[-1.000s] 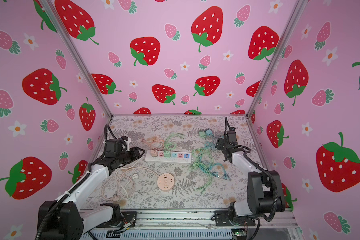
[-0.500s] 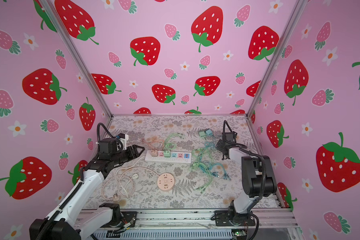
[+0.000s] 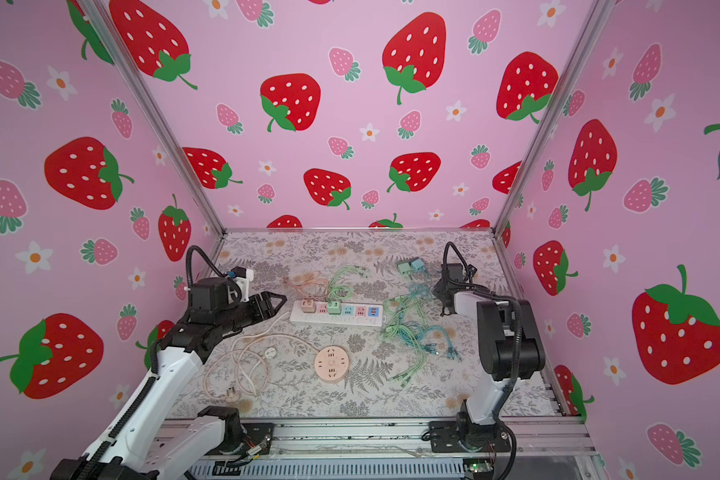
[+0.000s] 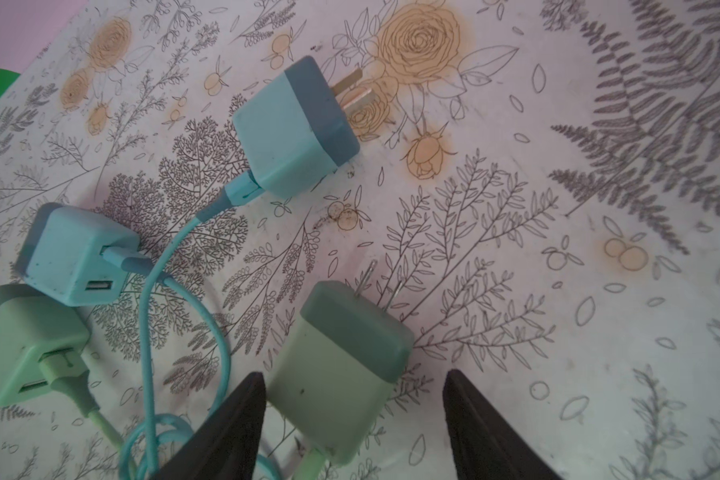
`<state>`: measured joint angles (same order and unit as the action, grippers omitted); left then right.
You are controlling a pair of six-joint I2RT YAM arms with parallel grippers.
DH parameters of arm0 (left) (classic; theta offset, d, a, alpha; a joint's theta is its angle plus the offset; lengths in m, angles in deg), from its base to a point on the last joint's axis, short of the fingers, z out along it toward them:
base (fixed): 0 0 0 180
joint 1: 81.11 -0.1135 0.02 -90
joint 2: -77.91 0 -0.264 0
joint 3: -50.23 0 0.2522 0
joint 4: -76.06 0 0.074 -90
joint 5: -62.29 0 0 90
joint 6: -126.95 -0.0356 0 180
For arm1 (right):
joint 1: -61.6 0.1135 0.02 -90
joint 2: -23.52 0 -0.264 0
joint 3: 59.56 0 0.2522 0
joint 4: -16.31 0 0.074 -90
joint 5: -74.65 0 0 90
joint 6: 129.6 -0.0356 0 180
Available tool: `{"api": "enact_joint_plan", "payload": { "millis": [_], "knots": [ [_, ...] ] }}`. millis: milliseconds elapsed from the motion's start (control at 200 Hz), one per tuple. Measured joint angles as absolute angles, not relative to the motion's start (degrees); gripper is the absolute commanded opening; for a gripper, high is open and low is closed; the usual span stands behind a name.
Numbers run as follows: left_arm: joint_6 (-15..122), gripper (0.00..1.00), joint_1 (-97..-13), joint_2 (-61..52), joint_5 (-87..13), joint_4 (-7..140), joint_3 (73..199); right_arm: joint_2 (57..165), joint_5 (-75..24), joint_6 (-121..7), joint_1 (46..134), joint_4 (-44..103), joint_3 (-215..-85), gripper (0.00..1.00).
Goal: Insert the plug
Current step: 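Move the right gripper to the teal chargers and grasp a dark-topped charger, then lift the charger with the right gripper toward the left gripper while the left gripper approaches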
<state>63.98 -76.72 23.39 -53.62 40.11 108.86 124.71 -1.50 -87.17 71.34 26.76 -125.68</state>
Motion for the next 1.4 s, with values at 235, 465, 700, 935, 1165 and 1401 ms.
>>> {"api": "enact_joint_plan", "payload": {
  "millis": [235,465,700,935,1165,1401],
  "knots": [
    [63.3,0.69,-76.7,24.2,-53.2,38.1,109.9,127.7,-1.0,-87.5,71.3,26.5,-128.0,0.69],
    [62.6,0.69,-76.7,25.1,-52.8,37.6,110.0,129.8,-0.8,-86.3,71.3,26.5,-130.0,0.6],
    [62.5,0.69,-76.7,25.1,-52.7,37.6,110.0,130.1,-1.1,-84.0,71.3,26.7,-130.4,0.52],
    [62.5,0.69,-76.8,25.0,-52.8,37.7,110.0,130.1,-1.5,-78.8,71.3,28.0,-130.9,0.46],
    [62.9,0.69,-76.8,24.7,-53.1,38.2,110.0,129.7,-4.3,-70.9,71.3,28.9,-131.2,0.35],
    [64.2,0.69,-76.8,23.4,-55.4,39.5,110.0,124.2,-12.7,-62.3,71.3,28.7,-130.9,0.29]
  ]
}}
